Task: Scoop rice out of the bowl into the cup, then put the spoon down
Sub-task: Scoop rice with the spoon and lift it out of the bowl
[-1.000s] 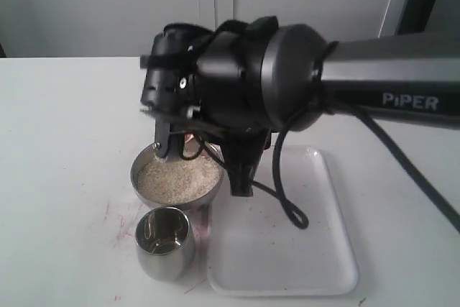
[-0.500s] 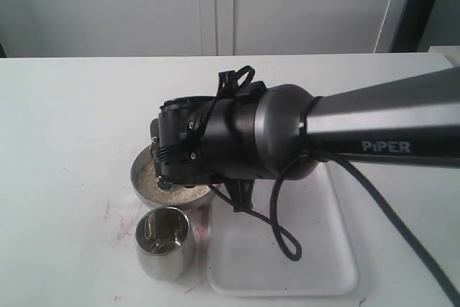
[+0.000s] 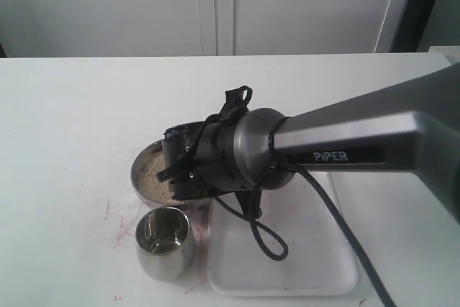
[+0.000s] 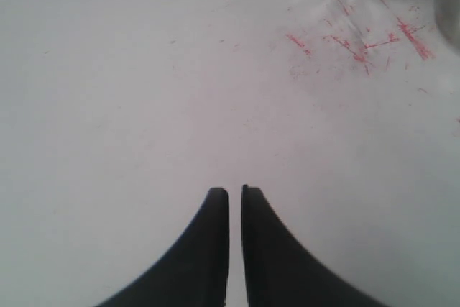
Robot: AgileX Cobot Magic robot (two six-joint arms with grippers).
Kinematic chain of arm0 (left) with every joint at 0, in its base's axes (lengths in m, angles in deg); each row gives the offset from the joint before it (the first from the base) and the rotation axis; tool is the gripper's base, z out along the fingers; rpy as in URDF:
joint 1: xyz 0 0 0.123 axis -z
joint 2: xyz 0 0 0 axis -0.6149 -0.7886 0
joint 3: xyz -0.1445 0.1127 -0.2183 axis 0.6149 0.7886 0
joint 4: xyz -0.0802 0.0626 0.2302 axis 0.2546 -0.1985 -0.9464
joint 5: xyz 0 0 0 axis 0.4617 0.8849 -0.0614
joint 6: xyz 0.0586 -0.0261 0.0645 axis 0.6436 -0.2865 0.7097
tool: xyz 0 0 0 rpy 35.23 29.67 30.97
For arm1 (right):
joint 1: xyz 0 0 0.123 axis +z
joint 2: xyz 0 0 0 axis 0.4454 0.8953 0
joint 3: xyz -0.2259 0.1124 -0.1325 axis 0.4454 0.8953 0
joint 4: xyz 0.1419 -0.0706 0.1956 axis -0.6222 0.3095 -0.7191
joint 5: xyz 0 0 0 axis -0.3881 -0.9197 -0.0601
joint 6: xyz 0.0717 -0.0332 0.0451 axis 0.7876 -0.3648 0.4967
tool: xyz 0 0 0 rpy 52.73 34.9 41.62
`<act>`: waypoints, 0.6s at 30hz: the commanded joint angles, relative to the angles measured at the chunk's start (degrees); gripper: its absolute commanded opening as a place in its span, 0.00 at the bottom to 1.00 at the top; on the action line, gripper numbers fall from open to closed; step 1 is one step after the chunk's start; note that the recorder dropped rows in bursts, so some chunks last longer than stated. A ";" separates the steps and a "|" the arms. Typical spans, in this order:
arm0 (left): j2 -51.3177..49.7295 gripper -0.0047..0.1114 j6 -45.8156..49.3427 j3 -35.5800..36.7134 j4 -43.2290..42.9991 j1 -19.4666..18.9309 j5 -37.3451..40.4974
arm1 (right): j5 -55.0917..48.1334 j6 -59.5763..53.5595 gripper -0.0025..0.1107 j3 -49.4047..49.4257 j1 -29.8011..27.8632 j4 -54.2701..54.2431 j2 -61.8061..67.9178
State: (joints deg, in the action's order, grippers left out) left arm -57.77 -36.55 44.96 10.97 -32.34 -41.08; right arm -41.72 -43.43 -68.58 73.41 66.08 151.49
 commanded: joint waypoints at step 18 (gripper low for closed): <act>0.00 0.16 -0.33 0.52 0.32 0.31 2.78 | -8.42 -19.93 0.02 -11.19 -2.34 -29.46 -0.01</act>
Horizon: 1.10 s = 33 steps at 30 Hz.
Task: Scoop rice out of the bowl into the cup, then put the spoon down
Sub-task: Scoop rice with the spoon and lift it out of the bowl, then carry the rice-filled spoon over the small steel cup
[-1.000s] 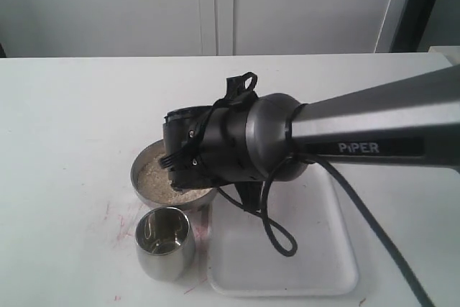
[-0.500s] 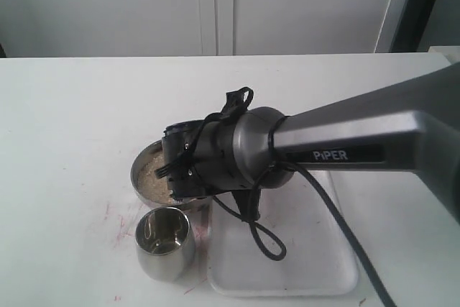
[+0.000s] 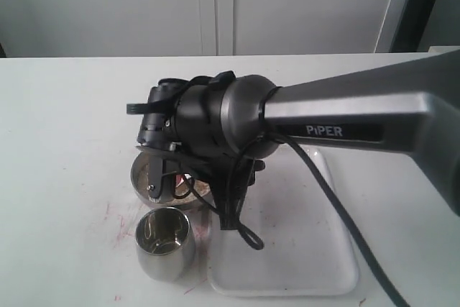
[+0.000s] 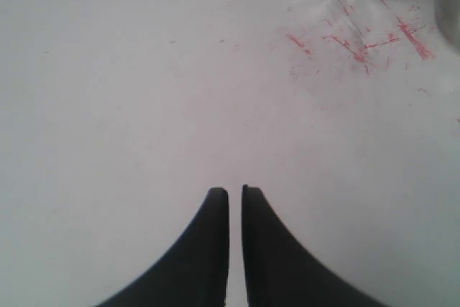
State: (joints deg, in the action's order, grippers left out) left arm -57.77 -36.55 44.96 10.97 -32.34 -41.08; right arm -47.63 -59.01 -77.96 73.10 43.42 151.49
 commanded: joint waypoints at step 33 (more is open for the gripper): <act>0.00 0.16 -0.33 0.52 0.32 0.31 2.78 | -6.09 -10.04 0.02 -3.12 -12.19 -36.73 -14.50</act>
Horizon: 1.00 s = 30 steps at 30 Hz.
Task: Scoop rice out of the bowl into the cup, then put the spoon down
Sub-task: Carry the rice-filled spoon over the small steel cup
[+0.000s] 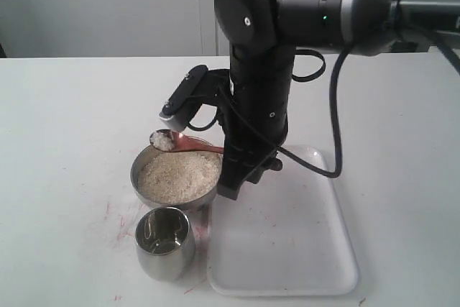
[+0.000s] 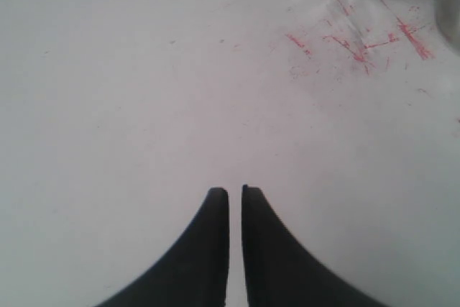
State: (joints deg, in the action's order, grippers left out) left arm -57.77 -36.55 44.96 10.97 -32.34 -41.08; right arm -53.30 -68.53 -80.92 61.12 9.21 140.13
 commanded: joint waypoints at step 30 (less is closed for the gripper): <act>0.00 0.16 -0.33 0.52 0.32 0.31 2.78 | -0.42 12.29 0.02 21.90 17.40 10.41 -18.72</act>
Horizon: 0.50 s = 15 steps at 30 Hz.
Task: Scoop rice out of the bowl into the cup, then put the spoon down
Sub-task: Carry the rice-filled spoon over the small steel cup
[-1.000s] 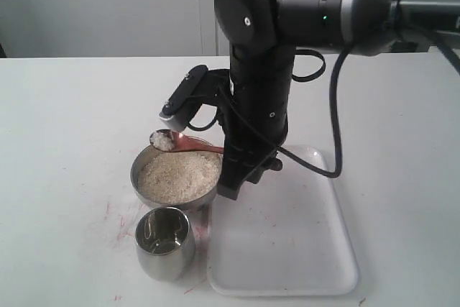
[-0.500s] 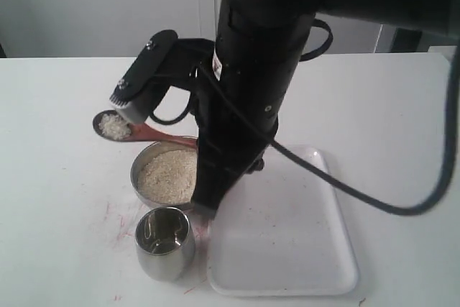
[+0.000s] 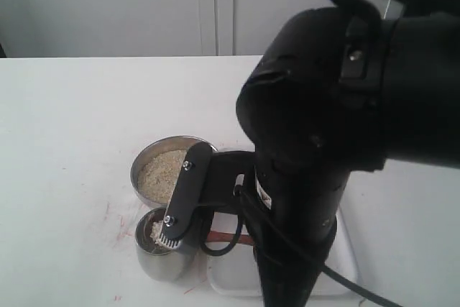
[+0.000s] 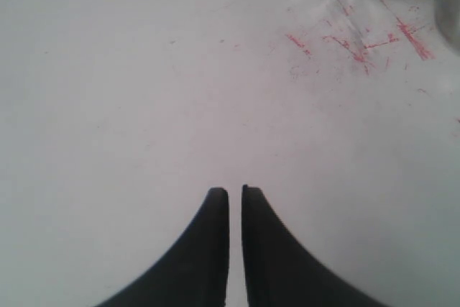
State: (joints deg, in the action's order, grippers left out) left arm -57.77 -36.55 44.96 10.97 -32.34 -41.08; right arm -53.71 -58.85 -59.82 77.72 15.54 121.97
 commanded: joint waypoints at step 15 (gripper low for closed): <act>0.00 0.16 -0.33 0.52 0.32 0.31 2.78 | 1.97 2.62 0.02 0.81 0.79 8.85 5.50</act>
State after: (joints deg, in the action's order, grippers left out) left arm -57.77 -36.55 44.96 10.97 -32.34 -41.08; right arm -52.96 -56.47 -59.30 78.42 22.31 126.32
